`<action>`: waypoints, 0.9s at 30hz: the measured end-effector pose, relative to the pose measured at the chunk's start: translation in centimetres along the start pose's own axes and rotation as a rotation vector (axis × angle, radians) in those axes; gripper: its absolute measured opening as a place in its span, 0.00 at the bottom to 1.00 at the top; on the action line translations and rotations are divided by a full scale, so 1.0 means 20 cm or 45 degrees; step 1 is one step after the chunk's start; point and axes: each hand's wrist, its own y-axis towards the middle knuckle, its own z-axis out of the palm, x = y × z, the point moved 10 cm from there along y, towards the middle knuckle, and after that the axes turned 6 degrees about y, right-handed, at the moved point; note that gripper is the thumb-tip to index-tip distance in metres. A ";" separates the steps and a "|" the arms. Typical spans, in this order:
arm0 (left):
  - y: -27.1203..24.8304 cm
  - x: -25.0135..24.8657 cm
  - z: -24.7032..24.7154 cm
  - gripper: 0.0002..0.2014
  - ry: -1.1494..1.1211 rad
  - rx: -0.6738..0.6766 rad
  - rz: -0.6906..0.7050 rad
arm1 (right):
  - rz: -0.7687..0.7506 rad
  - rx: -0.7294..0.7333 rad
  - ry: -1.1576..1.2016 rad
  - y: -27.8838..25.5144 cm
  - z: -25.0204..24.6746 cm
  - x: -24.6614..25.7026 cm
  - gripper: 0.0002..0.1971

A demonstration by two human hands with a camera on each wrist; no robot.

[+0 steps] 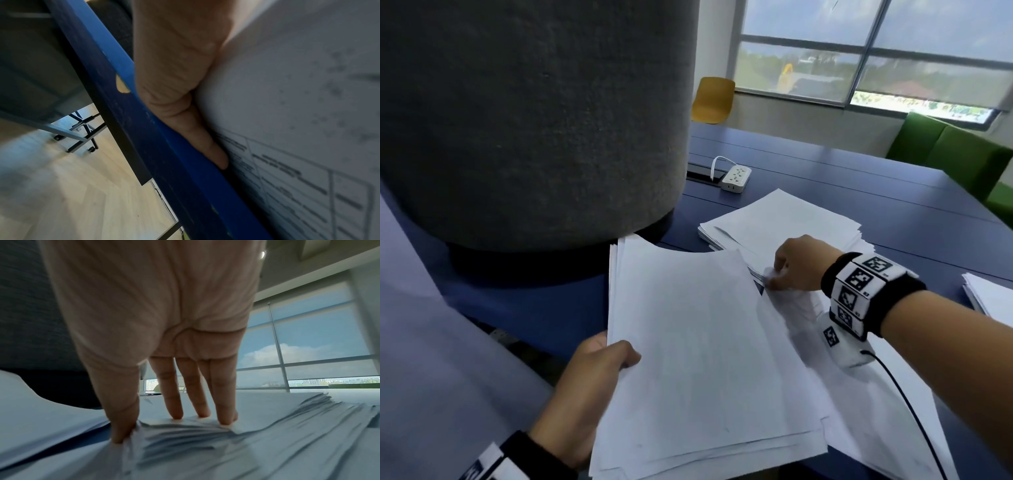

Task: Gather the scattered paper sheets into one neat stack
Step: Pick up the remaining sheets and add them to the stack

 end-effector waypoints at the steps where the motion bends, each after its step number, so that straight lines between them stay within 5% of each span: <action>1: 0.00 0.00 0.00 0.07 -0.007 -0.004 -0.006 | -0.010 0.020 0.000 0.01 0.00 0.00 0.18; 11: -0.01 0.00 0.00 0.08 -0.027 -0.019 -0.017 | -0.058 0.063 -0.017 0.01 -0.01 0.01 0.12; 20: -0.02 0.01 -0.02 0.07 0.016 -0.009 -0.025 | 0.082 -0.524 0.370 -0.14 -0.28 -0.27 0.10; 24: -0.04 0.01 -0.01 0.06 0.002 -0.014 -0.027 | -0.158 -0.642 0.383 -0.34 -0.35 -0.14 0.06; 27: -0.07 0.02 0.00 0.06 -0.040 -0.020 -0.051 | -0.341 -0.516 0.285 -0.55 -0.28 0.05 0.07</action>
